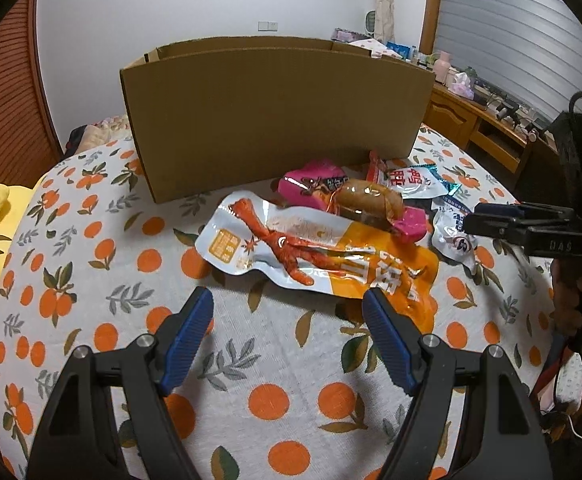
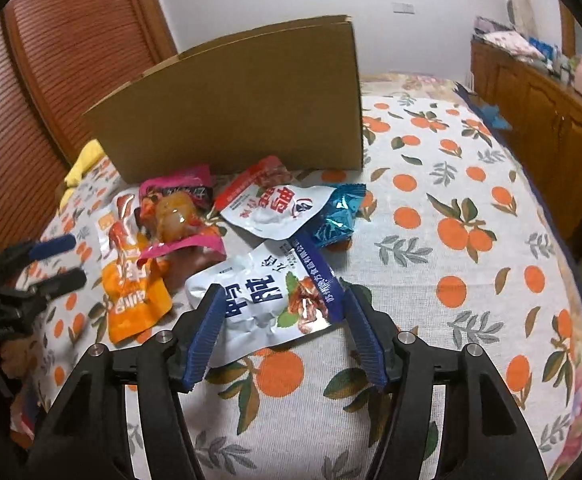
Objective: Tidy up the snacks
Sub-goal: 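Move the left tool to the chicken-feet pouch while the right tool approaches the white duck pouch, then grasp the orange-white chicken-feet pouch with the left tool while the right tool grasps the white duck pouch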
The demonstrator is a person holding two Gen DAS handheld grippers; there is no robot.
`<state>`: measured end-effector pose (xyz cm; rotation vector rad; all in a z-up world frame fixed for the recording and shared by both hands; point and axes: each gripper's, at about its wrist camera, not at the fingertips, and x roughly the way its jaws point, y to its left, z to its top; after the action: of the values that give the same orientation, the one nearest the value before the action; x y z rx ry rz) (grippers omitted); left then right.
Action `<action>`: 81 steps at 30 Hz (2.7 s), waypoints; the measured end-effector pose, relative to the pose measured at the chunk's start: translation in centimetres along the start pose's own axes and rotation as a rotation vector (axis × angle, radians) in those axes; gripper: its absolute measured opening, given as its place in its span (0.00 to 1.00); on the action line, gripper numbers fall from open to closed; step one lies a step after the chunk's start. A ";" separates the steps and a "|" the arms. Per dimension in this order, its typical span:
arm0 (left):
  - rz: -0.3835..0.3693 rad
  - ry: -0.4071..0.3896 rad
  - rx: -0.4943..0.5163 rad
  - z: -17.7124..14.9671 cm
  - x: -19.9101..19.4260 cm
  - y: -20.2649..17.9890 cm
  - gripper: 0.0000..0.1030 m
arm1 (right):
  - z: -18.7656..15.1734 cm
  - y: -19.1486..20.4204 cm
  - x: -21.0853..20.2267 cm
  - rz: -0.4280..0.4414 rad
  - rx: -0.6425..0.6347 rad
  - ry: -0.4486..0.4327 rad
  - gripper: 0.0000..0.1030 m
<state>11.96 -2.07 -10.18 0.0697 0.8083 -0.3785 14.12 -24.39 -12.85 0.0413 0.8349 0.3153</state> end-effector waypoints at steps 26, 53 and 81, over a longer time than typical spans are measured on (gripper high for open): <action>-0.014 0.011 -0.057 -0.7 1.0 0.9 0.75 | 0.9 3.5 2.8 -0.062 -0.149 0.044 0.71; -0.030 -0.011 -0.079 1.0 1.0 0.0 0.75 | 2.1 3.8 4.3 -0.029 -0.163 0.056 0.76; 0.130 0.088 -0.041 1.0 1.1 1.6 0.76 | 1.9 3.8 4.2 -0.027 -0.159 0.049 0.76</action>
<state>13.91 -1.14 -10.38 0.1002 0.8930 -0.2372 17.16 -19.42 -14.06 -0.1260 0.8560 0.3575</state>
